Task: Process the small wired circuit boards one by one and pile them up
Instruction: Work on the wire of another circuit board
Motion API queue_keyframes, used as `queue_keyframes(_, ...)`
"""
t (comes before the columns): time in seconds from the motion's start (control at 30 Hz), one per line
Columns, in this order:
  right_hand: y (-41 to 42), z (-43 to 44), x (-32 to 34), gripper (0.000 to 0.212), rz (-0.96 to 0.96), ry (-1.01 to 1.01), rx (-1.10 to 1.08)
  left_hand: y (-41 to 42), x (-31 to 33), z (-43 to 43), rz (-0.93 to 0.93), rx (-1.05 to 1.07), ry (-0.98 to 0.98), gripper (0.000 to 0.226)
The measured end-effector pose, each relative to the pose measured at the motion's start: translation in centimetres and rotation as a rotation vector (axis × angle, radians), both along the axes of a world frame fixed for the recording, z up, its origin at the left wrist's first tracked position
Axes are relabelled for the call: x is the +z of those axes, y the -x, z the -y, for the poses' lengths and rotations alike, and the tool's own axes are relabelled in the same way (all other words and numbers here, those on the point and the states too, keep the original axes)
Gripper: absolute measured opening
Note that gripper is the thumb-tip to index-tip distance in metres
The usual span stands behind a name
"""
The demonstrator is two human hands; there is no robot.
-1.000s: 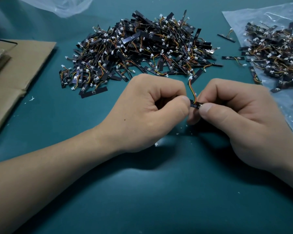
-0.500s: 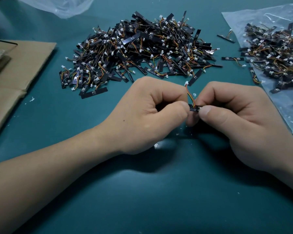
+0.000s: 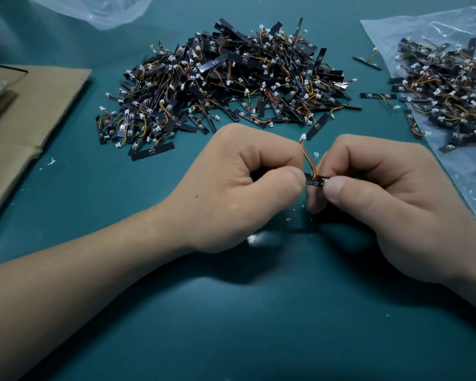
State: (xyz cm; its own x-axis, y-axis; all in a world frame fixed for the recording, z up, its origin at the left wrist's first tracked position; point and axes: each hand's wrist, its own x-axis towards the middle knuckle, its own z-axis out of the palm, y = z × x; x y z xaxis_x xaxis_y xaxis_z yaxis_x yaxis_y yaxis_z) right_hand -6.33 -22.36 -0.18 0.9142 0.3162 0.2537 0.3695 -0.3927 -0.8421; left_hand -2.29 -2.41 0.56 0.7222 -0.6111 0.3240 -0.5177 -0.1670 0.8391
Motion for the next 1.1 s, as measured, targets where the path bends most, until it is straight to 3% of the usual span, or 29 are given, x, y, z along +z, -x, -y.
queue_keyframes(0.13, 0.1, 0.2, 0.0, 0.039, -0.092, -0.107, 0.108, -0.2, 0.2, 0.0, -0.021, -0.026, 0.077, 0.035)
queue_keyframes(0.47, 0.2, 0.8, 0.2, 0.033, -0.06, -0.06, 0.238, 0.0, -0.2, 0.1, -0.029, 0.005, -0.029, 0.03)
queue_keyframes(0.6, 0.0, 0.7, -0.3, 0.037, -0.01, -0.033, 0.18, 0.1, -0.4, 0.3, 0.006, 0.093, -0.038, 0.013)
queue_keyframes(0.7, -0.3, 0.5, -0.5, 0.032, 0.057, -0.271, -0.015, -0.1, -0.3, 0.4, -0.096, 0.17, 0.093, 0.03)
queue_keyframes(0.77, -0.9, 0.5, -0.6, 0.024, 0.066, -0.468, -0.169, -0.5, -0.2, 0.5, -0.159, 0.215, 0.159, 0.029)
queue_keyframes(0.83, -1.4, 0.5, -0.8, 0.026, 0.011, -0.498, -0.274, -0.7, -0.4, 0.5, -0.158, 0.235, 0.138, 0.023)
queue_keyframes(0.9, -1.4, 0.5, -1.0, 0.027, 0.012, -0.299, -0.348, -0.6, -0.7, 0.6, -0.089, 0.239, 0.063, 0.017)
queue_keyframes(0.97, -1.0, 0.1, -1.1, 0.036, 0.045, 0.045, -0.367, -0.4, -0.7, 0.7, -0.038, 0.245, 0.03, 0.017)
queue_keyframes(1.1, -0.8, -1.0, -0.4, 0.081, -0.015, 0.615, -0.258, -0.7, -0.7, 0.6, -0.083, 0.265, 0.089, 0.017)
